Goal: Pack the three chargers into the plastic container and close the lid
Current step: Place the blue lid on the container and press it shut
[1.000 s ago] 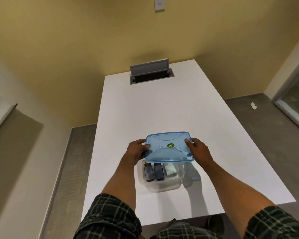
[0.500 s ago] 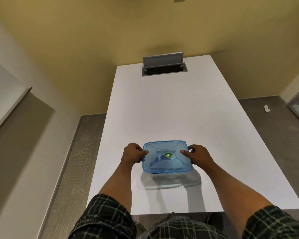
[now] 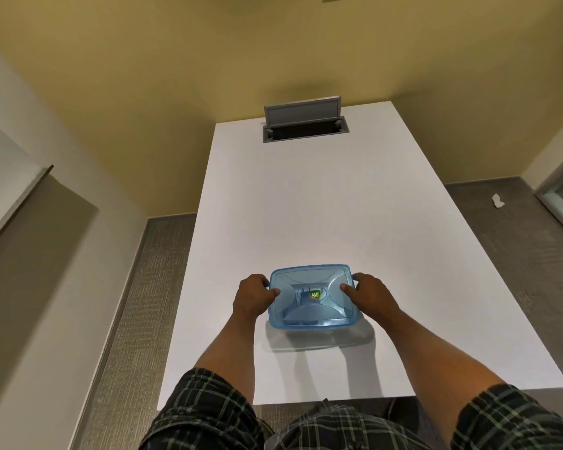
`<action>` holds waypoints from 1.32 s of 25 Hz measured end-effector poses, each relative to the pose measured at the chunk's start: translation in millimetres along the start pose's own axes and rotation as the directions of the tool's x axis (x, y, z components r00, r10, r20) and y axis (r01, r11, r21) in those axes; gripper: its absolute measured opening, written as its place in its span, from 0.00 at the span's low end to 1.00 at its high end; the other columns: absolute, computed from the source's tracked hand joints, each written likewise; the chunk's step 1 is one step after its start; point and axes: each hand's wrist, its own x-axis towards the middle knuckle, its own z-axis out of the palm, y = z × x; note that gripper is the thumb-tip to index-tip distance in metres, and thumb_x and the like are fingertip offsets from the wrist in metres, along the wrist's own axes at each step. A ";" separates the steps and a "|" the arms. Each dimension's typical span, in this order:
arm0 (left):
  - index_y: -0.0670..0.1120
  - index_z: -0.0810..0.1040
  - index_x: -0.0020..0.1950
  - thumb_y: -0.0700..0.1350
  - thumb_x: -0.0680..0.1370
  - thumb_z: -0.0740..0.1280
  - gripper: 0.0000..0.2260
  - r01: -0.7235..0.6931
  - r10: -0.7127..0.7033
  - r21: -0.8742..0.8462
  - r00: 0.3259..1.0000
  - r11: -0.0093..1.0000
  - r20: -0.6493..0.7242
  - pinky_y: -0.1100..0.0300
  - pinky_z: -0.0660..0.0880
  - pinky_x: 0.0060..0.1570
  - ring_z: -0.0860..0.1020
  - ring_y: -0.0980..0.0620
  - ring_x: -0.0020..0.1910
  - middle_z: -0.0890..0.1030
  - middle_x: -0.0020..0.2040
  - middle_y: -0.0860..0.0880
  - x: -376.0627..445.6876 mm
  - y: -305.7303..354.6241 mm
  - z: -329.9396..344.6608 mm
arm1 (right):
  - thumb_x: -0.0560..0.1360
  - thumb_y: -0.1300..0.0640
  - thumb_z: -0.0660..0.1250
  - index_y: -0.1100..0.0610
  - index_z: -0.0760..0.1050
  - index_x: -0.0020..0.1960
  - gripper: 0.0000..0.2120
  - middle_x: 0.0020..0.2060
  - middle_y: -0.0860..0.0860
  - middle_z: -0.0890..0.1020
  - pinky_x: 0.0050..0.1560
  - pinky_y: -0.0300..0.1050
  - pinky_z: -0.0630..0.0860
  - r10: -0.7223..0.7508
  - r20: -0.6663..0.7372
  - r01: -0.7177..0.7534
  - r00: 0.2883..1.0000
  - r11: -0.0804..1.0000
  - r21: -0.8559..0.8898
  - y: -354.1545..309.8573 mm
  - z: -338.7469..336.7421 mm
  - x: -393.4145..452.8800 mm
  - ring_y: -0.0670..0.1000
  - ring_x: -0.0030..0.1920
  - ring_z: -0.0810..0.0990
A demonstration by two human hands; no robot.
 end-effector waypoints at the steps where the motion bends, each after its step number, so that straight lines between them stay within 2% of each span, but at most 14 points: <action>1: 0.40 0.82 0.57 0.50 0.75 0.73 0.16 0.001 -0.001 0.011 1.000 1.000 0.005 0.57 0.75 0.49 0.77 0.49 0.47 0.82 0.49 0.46 0.8 0.0 -0.3 | 0.78 0.44 0.64 0.56 0.76 0.63 0.20 0.54 0.56 0.83 0.52 0.48 0.75 -0.008 -0.004 0.008 1.000 1.000 -0.029 -1.9 -0.3 0.2 0.56 0.55 0.81; 5: 0.42 0.77 0.69 0.47 0.76 0.72 0.23 -0.024 0.024 0.008 1.000 1.000 0.019 0.53 0.77 0.61 0.80 0.45 0.60 0.83 0.60 0.43 1.4 2.9 2.4 | 0.79 0.46 0.63 0.52 0.63 0.76 0.27 0.59 0.57 0.79 0.56 0.51 0.75 -0.039 0.005 0.039 0.999 0.999 -0.014 -4.6 -5.2 0.9 0.58 0.58 0.79; 7: 0.45 0.73 0.73 0.45 0.77 0.72 0.25 -0.062 0.062 0.003 0.998 0.998 0.027 0.52 0.78 0.60 0.81 0.44 0.60 0.84 0.59 0.42 0.3 5.2 4.4 | 0.80 0.46 0.62 0.48 0.58 0.79 0.29 0.59 0.58 0.78 0.58 0.51 0.75 -0.055 0.011 0.055 0.998 0.996 -0.064 -2.4 -6.0 1.9 0.59 0.59 0.78; 12: 0.49 0.66 0.79 0.45 0.78 0.70 0.29 -0.134 0.126 0.102 0.988 0.986 0.087 0.50 0.75 0.66 0.77 0.43 0.66 0.81 0.65 0.41 2.7 9.0 4.1 | 0.82 0.45 0.59 0.45 0.57 0.79 0.28 0.62 0.59 0.75 0.62 0.52 0.74 -0.036 0.037 0.040 0.999 0.991 -0.126 0.2 -4.5 8.0 0.60 0.64 0.76; 18: 0.49 0.64 0.81 0.46 0.81 0.68 0.29 -0.122 0.100 0.138 0.982 0.983 0.157 0.55 0.68 0.74 0.70 0.45 0.75 0.72 0.76 0.45 8.1 9.0 4.5 | 0.82 0.44 0.57 0.46 0.56 0.80 0.27 0.65 0.61 0.73 0.62 0.51 0.73 -0.019 0.087 0.035 0.996 0.981 -0.192 -0.5 -1.1 14.2 0.60 0.65 0.75; 21: 0.48 0.62 0.81 0.47 0.82 0.66 0.29 -0.143 0.106 0.192 0.976 0.971 0.189 0.54 0.66 0.74 0.68 0.45 0.77 0.69 0.78 0.45 11.3 8.6 6.2 | 0.82 0.44 0.57 0.45 0.55 0.80 0.27 0.66 0.61 0.73 0.62 0.52 0.75 -0.014 0.113 0.039 0.993 0.974 -0.224 -2.0 -1.9 16.7 0.61 0.65 0.75; 23: 0.47 0.62 0.81 0.49 0.81 0.66 0.29 -0.181 0.121 0.270 0.968 0.946 0.222 0.52 0.69 0.72 0.69 0.43 0.75 0.71 0.77 0.44 16.4 12.2 2.8 | 0.82 0.42 0.56 0.45 0.53 0.80 0.29 0.67 0.61 0.72 0.62 0.53 0.75 -0.007 0.148 0.046 0.989 0.965 -0.258 -3.4 -5.5 20.0 0.61 0.65 0.75; 25: 0.46 0.61 0.80 0.53 0.79 0.70 0.33 -0.237 0.134 0.350 0.946 0.906 0.294 0.50 0.71 0.70 0.71 0.43 0.73 0.73 0.75 0.44 22.4 17.1 -4.5 | 0.80 0.38 0.58 0.46 0.50 0.81 0.34 0.70 0.60 0.70 0.63 0.53 0.73 -0.001 0.199 0.063 0.980 0.951 -0.302 -3.8 -12.9 24.4 0.60 0.68 0.73; 29: 0.47 0.53 0.83 0.61 0.64 0.81 0.56 -0.298 0.077 0.457 0.894 0.838 0.441 0.50 0.71 0.71 0.70 0.44 0.74 0.70 0.76 0.45 28.3 26.9 -17.4 | 0.67 0.29 0.69 0.51 0.42 0.81 0.56 0.71 0.58 0.69 0.62 0.50 0.72 -0.011 0.355 0.159 0.935 0.906 -0.391 -7.0 -31.6 33.3 0.57 0.69 0.72; 31: 0.46 0.48 0.83 0.61 0.60 0.83 0.63 -0.334 0.061 0.518 0.879 0.787 0.474 0.48 0.73 0.70 0.71 0.43 0.73 0.71 0.75 0.44 28.4 28.8 -15.9 | 0.59 0.27 0.74 0.54 0.36 0.80 0.69 0.71 0.57 0.69 0.62 0.50 0.73 -0.003 0.430 0.216 0.903 0.868 -0.447 -11.6 -36.6 36.1 0.57 0.68 0.72; 33: 0.45 0.41 0.83 0.61 0.59 0.83 0.67 -0.349 0.055 0.547 0.875 0.761 0.482 0.46 0.72 0.70 0.71 0.42 0.73 0.71 0.75 0.43 28.0 27.7 -12.2 | 0.54 0.28 0.78 0.56 0.30 0.79 0.76 0.73 0.57 0.66 0.65 0.52 0.73 0.018 0.486 0.254 0.874 0.835 -0.488 -16.9 -37.2 36.5 0.58 0.69 0.71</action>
